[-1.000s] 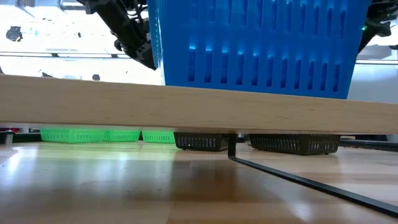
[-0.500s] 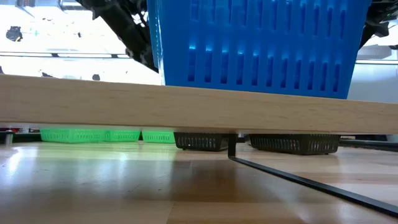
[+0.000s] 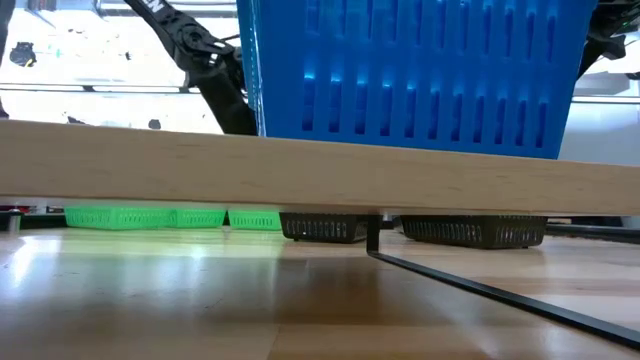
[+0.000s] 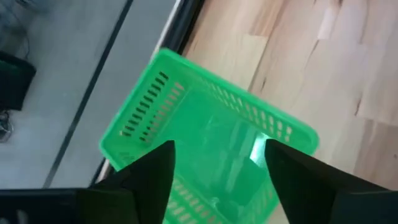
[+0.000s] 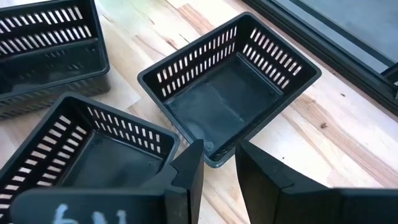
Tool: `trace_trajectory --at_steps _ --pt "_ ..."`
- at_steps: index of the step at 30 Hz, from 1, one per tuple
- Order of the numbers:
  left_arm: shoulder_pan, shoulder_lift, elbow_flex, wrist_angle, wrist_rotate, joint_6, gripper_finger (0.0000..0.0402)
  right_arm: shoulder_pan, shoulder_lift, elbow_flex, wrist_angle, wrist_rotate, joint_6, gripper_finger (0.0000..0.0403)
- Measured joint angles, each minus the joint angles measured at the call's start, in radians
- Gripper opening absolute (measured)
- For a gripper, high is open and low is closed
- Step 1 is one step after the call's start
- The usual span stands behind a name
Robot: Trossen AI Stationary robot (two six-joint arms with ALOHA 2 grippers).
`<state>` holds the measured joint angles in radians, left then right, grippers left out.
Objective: Stack baskets on shelf by color
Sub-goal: Put the top right green basket on the shelf
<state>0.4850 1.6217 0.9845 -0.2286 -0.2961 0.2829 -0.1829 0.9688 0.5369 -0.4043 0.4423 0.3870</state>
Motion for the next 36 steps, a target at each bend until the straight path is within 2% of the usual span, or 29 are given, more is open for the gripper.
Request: trace_trajectory --at_steps 9,14,18,29,36 --pt "0.007 0.001 0.055 -0.031 0.060 0.137 0.0272 0.008 0.000 0.000 -0.011 -0.003 -0.001 0.0118" --pt "0.015 0.001 0.055 -0.163 0.157 0.169 0.0273 0.029 0.000 0.000 -0.014 -0.004 -0.002 0.0118" --pt "0.017 0.001 0.055 -0.247 0.160 0.185 0.0273 0.043 0.000 0.000 -0.014 -0.004 -0.002 0.0118" --pt "0.034 0.001 0.055 -0.252 0.158 0.218 0.0273 0.046 0.000 0.000 -0.014 -0.004 0.005 0.0118" --pt "0.033 0.028 0.053 -0.253 0.195 0.225 0.0273 0.046 0.000 0.000 -0.014 -0.004 0.008 0.0118"
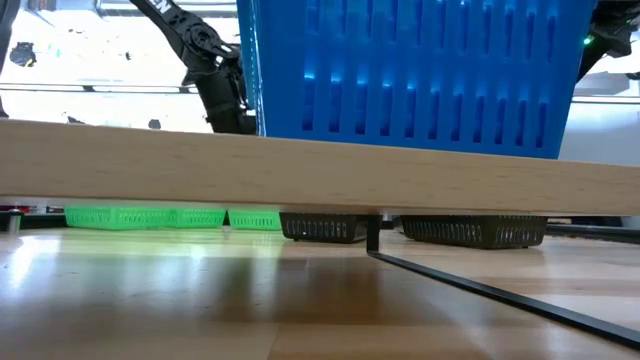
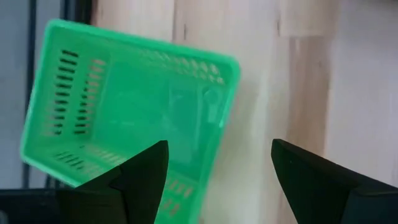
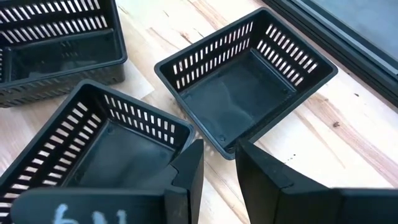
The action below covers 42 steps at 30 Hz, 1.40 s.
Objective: Stack baskets on shelf by color
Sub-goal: Put the top right green basket on the shelf
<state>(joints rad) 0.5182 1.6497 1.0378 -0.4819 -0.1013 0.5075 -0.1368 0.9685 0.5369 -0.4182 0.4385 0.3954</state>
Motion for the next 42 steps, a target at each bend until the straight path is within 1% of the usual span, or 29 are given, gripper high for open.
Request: trace_trajectory --at_steps 8,10,12,15,25,28,29,33,40,42 --pt "0.001 0.048 0.001 0.015 -0.034 0.012 0.0272 0.010 0.000 0.000 0.007 -0.004 0.008 0.0118" --pt "0.001 0.050 0.000 -0.003 -0.034 0.012 0.0268 0.012 0.000 0.000 0.002 -0.003 0.008 0.0118" --pt "0.001 0.054 0.000 0.005 -0.034 0.013 0.0255 0.012 0.000 0.000 0.003 -0.003 0.008 0.0118" --pt "0.001 0.054 0.000 0.005 -0.032 0.034 0.0219 0.012 0.000 0.000 0.004 -0.004 0.008 0.0118" --pt "0.001 0.054 0.000 0.074 -0.029 0.050 0.0060 0.013 0.000 0.000 0.005 -0.004 0.008 0.0118" --pt "0.001 0.054 0.000 0.070 0.019 0.051 0.0017 0.013 0.000 0.000 0.004 -0.004 0.022 0.0118" --pt "0.001 0.054 0.000 0.071 0.034 0.050 0.0009 0.013 0.000 0.000 0.004 -0.004 0.023 0.0118" --pt "-0.001 0.054 0.000 0.073 0.050 0.051 0.0005 0.013 0.000 0.000 0.004 -0.004 0.023 0.0118" --pt "-0.017 0.053 0.000 0.075 0.001 0.045 0.0002 0.013 0.000 0.000 0.004 -0.004 0.024 0.0118" --pt "-0.029 0.053 0.000 0.075 -0.029 0.028 0.0001 0.013 0.000 0.000 0.004 -0.004 0.024 0.0118"
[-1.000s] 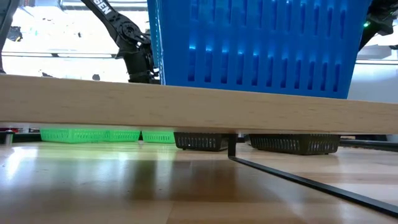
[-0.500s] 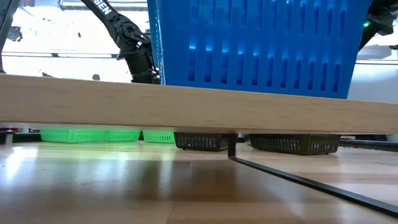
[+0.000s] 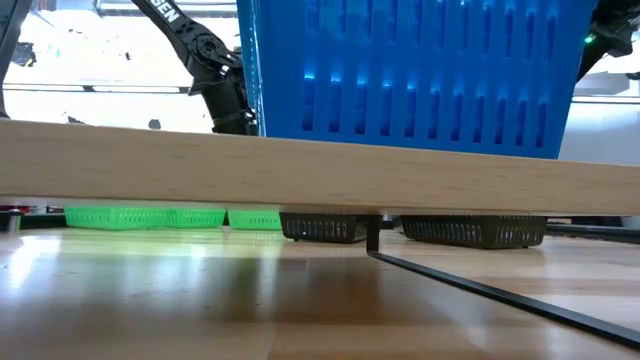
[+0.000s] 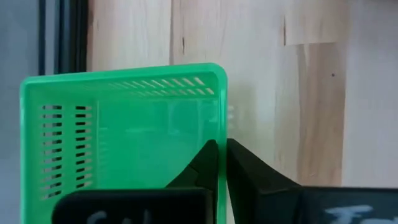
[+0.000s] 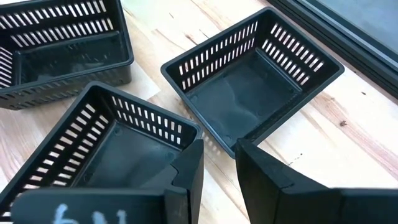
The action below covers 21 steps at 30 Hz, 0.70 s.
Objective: Stack baskets on shelf by color
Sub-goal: Put the top right green basket on the shelf
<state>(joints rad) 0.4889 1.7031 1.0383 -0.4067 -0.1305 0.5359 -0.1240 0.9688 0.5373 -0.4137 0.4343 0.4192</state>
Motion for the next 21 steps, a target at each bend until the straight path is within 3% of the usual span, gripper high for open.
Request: trace_trajectory --at_steps 10,21 --pt "-0.083 -0.001 0.128 -0.092 -0.048 -0.079 0.0000 0.000 0.000 0.000 0.001 0.000 0.002 0.0118" --pt "-0.253 -0.002 0.336 -0.379 -0.202 -0.290 0.0000 0.000 0.000 0.000 0.001 0.000 0.001 0.0118"
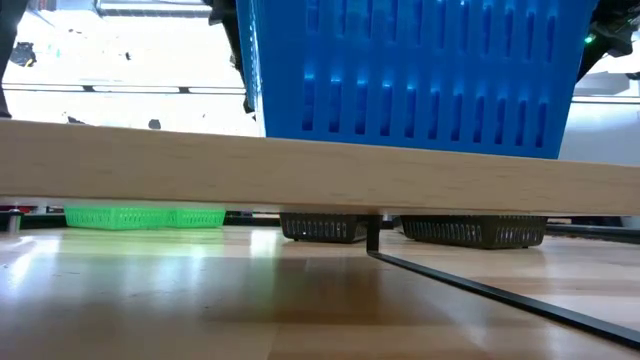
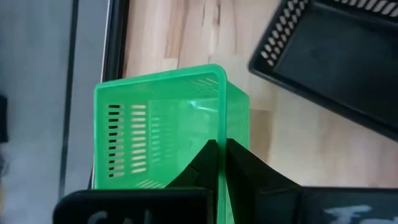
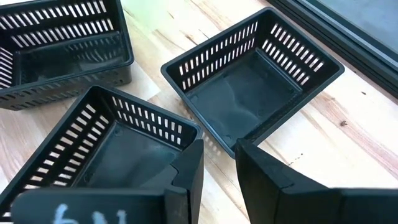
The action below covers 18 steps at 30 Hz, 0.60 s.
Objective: Stack baskets on shelf by color
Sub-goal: Put the top right green basket on the shelf
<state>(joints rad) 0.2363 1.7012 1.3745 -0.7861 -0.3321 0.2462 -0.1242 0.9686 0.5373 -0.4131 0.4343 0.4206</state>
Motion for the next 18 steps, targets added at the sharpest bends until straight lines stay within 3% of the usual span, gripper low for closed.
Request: trace_trajectory --at_steps 9,18 --pt "-0.245 -0.003 0.068 -0.246 -0.136 -0.280 0.0000 0.000 0.000 0.000 -0.004 0.000 -0.012 0.0118" --pt "-0.582 -0.006 0.136 -0.504 -0.204 -0.779 0.0000 0.000 0.000 0.000 -0.005 0.000 -0.038 0.0118"
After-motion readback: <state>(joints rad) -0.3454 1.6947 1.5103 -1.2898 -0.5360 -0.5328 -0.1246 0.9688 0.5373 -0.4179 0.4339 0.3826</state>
